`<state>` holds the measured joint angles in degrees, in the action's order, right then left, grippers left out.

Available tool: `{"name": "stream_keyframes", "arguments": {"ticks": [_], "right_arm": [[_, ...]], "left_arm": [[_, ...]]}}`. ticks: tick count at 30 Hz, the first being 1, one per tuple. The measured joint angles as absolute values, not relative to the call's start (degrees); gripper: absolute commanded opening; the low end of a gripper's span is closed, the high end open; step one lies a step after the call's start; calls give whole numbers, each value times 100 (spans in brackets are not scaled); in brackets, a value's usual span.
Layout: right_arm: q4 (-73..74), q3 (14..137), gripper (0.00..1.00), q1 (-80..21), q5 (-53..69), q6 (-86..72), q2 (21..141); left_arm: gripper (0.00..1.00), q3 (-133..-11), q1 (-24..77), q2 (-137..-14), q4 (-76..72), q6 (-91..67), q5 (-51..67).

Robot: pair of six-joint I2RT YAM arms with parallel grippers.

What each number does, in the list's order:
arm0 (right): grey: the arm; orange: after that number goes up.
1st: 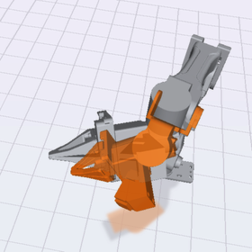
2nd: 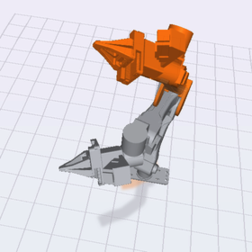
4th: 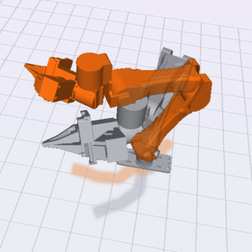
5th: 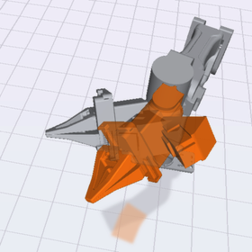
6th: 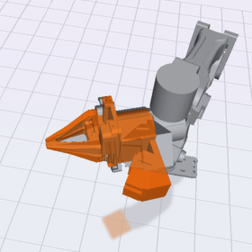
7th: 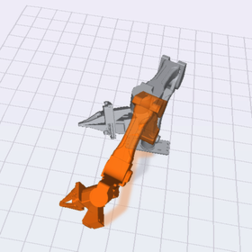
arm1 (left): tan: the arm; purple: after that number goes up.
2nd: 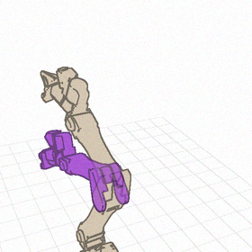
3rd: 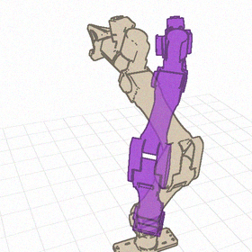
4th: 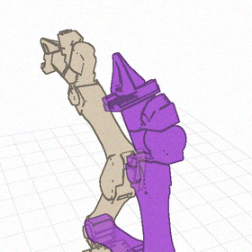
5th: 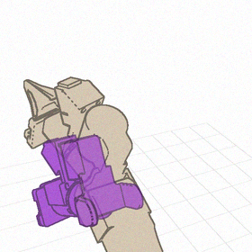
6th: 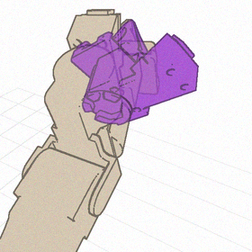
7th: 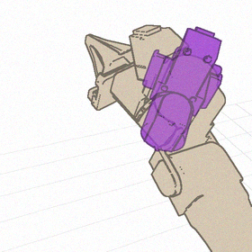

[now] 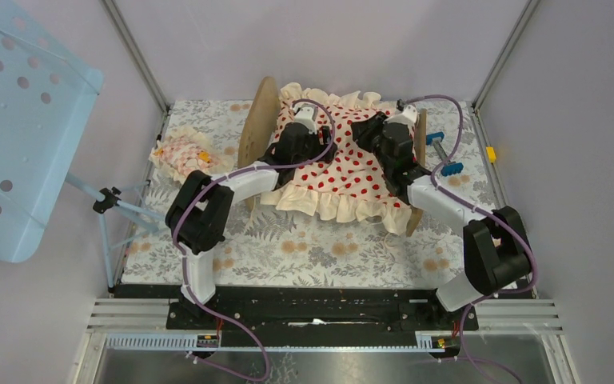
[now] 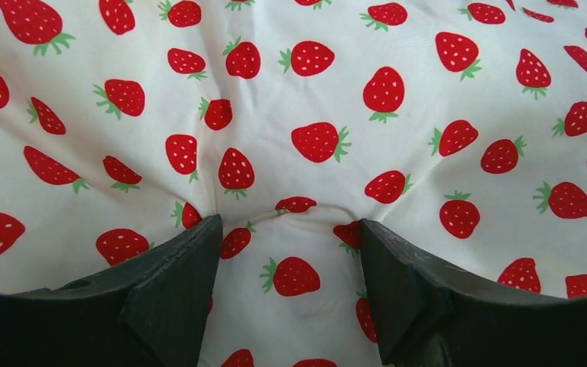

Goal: Set up the pet bed
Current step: Adjust the mattress on the bed frame.

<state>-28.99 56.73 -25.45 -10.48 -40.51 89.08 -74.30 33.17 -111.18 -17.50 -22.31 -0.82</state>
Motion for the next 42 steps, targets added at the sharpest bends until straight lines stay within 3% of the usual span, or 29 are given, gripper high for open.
{"name": "stream_keyframes", "arguments": {"ticks": [5, 12, 21, 31, 39, 42], "right_arm": [[-3035, 5826, 19, -2342, -1299, -3994, 9107], [-3022, 5826, 17, -1946, -1774, -3992, 10114], [-3223, 5774, 27, -1911, -1787, -3782, 10169], [-3006, 5767, 45, -1852, -1323, -3242, 8584], [-2617, 5647, 47, -1846, -1225, -2882, 7520], [-2425, 5387, 48, -1846, -1221, -2818, 7196]], "left_arm": [[71, -7325, 3317, -11085, -1820, -2233, -145], [71, -7238, 3317, -11008, -1920, -2196, -303], [79, -7022, 3225, -10895, -1962, -2163, -489], [90, -7220, 3122, -9841, -1144, -1839, -648], [95, -7854, 2989, -8508, -134, -1586, -1219], [94, -8302, 2349, -8241, 510, -1715, -1387]]}}
